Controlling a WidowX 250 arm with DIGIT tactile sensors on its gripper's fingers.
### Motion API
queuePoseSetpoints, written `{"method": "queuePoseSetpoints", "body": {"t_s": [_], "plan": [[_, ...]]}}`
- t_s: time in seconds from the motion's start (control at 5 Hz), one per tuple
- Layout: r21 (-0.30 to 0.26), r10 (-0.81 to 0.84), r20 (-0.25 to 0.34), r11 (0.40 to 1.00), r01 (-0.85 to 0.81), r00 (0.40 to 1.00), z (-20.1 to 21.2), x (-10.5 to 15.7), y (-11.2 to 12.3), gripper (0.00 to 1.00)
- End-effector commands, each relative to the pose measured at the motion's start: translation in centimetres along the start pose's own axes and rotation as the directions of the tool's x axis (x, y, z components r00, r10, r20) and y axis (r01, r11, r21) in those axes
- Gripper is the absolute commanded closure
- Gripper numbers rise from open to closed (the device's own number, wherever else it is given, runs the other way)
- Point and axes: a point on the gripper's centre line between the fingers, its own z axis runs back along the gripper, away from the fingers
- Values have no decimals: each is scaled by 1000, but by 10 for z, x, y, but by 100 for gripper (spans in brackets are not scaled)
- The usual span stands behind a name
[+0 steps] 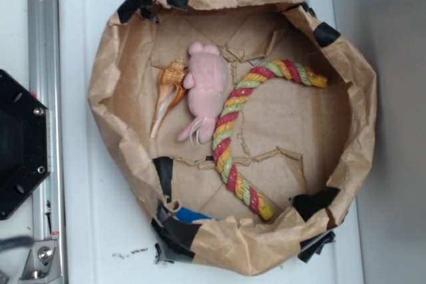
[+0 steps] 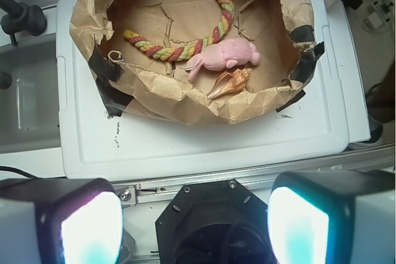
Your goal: Grab the pink bunny.
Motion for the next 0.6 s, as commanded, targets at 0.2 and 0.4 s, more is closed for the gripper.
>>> {"method": "queuePoseSetpoints", "body": {"t_s": [0.2, 0.4], "plan": [[22, -88, -57, 996, 90, 994, -29, 37, -1, 0], [127, -317, -3, 941, 315, 948, -59, 59, 3, 0]]}}
